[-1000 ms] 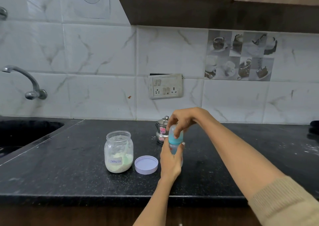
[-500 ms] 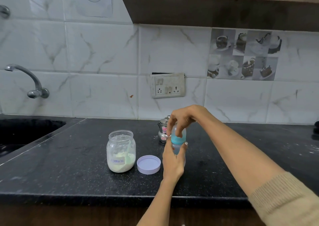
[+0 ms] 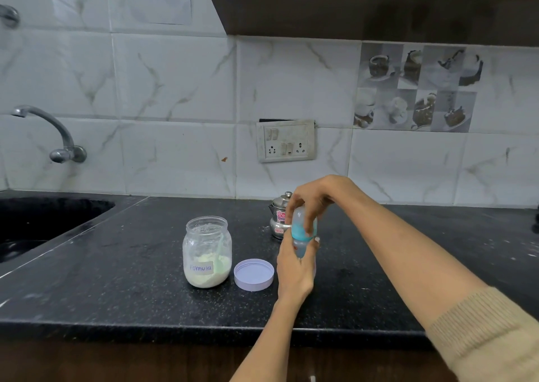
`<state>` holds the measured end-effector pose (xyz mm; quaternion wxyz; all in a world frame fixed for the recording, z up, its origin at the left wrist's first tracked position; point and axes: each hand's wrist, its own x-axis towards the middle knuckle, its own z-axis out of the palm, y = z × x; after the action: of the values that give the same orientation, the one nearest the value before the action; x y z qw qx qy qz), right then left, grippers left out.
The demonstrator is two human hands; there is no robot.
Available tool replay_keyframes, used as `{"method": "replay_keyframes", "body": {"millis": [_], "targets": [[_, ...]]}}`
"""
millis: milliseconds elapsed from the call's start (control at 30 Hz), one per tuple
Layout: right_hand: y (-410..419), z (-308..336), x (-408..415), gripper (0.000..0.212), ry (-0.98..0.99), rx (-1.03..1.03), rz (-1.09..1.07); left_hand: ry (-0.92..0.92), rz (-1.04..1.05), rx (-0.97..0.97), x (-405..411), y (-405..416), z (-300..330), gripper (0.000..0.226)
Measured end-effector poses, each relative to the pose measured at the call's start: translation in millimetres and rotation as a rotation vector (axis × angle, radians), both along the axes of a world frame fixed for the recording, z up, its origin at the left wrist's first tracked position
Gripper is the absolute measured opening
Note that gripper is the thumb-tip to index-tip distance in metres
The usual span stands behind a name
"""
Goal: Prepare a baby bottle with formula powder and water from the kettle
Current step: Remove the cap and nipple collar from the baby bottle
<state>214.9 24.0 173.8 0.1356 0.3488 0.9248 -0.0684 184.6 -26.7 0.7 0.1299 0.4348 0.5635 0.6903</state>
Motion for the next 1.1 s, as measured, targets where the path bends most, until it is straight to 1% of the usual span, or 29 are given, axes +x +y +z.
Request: {"method": "replay_keyframes", "body": {"millis": [33,67,100,133,167,233,267,367,433,467,533,567,600,667,700,833,933,1000,1100], "targets": [[-0.8,-0.6,1.7,0.059,0.031,0.002,-0.025,-0.001,-0.002,-0.006,-0.1,0.2,-0.5,0.031],[1.0,-2.2,3.0,0.072,0.053,0.014,-0.063,-0.001,0.000,-0.016,0.3,-0.2,-0.5,0.036],[0.8,-3.1,4.2,0.077,0.050,0.027,-0.097,-0.004,-0.001,-0.018,0.9,-1.0,0.2,0.036],[3.0,-4.6,4.4,0.072,0.053,0.024,-0.103,-0.006,-0.004,-0.014,1.5,-2.0,0.8,0.031],[2.7,-4.6,4.8,0.062,0.048,0.023,-0.089,-0.002,-0.003,-0.010,2.2,-2.7,1.5,0.029],[2.6,-4.0,4.1,0.047,0.055,0.003,-0.044,-0.004,-0.001,-0.013,2.9,-3.7,3.3,0.030],[1.8,-2.9,3.5,0.043,0.046,-0.012,-0.022,-0.006,0.000,-0.015,2.9,-3.9,3.4,0.029],[-0.3,-2.6,0.8,0.044,-0.041,0.004,0.019,-0.004,-0.005,-0.020,1.2,-1.9,2.3,0.027],[-0.6,-4.7,-0.7,0.041,-0.054,-0.004,-0.006,-0.003,-0.005,-0.009,0.9,-1.3,1.3,0.029],[0.1,-6.1,-1.2,0.043,-0.035,-0.003,-0.024,0.000,-0.004,-0.002,0.8,-1.5,0.7,0.030],[0.0,-7.4,-1.1,0.062,-0.006,0.029,-0.082,-0.005,-0.006,0.004,1.9,-3.8,1.6,0.028],[1.2,-8.0,-1.6,0.063,0.008,0.031,-0.096,-0.005,-0.005,0.006,1.7,-4.1,1.6,0.029],[2.4,-8.2,-1.8,0.057,0.025,0.023,-0.086,-0.001,-0.002,0.008,1.9,-4.2,1.8,0.031],[2.5,-7.4,-1.3,0.037,0.042,-0.015,-0.040,0.004,0.007,0.008,2.2,-4.8,3.0,0.037],[1.4,-6.3,-0.4,0.032,0.038,-0.038,-0.015,0.003,0.009,0.006,2.2,-4.6,3.2,0.038],[3.6,-6.5,0.0,0.040,0.023,-0.083,0.058,-0.015,0.002,-0.003,2.2,-2.1,2.3,0.034],[5.6,-6.9,-1.5,0.042,-0.005,-0.017,0.157,-0.031,-0.003,-0.004,1.1,-2.2,2.2,0.034],[6.1,-3.8,-0.5,0.038,0.023,-0.001,0.185,-0.020,-0.010,-0.011,0.5,-4.0,4.0,0.029],[9.9,3.1,6.4,0.036,0.122,-0.078,0.165,-0.007,0.000,-0.011,1.3,-4.8,4.9,0.027]]}}
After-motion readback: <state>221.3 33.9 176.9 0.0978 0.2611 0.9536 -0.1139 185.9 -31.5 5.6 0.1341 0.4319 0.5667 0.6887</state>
